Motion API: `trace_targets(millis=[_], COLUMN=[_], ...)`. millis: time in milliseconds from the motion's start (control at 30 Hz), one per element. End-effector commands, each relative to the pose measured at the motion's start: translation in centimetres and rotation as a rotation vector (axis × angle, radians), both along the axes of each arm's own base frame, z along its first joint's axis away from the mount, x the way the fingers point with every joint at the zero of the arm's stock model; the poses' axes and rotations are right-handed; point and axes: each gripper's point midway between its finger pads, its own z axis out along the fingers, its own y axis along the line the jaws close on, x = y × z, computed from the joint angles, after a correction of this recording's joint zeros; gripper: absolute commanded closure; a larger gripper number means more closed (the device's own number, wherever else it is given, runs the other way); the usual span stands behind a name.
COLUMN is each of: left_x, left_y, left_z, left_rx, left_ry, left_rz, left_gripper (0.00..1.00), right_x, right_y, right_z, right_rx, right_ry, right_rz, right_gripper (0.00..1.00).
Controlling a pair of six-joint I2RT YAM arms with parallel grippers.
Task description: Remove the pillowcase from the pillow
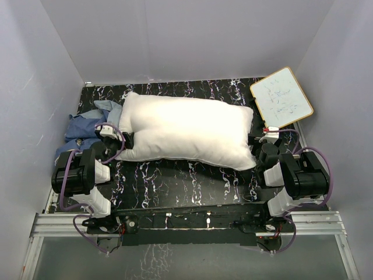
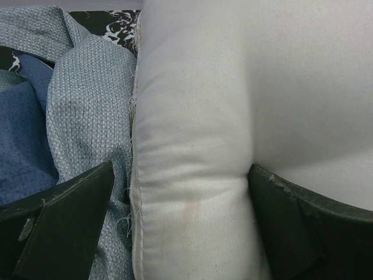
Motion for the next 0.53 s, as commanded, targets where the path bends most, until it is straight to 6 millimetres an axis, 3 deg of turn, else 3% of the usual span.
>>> trace_targets(millis=[0, 500], left_x=[-1.43, -1.48], left_y=[0.65, 0.58], left_z=[-4.35, -4.60], left_rx=[0.039, 0.046], left_ry=[0.156, 0.170], left_rz=[0.026, 0.032], left_gripper=[0.03, 0.03], right_x=[1.72, 1.75], right_y=[0.94, 1.02], right_z=[3.38, 3.49], right_rx=[-0.019, -0.019], right_ry=[-0.123, -0.135], right_rz=[0.066, 0.071], right_gripper=[0.02, 0.01])
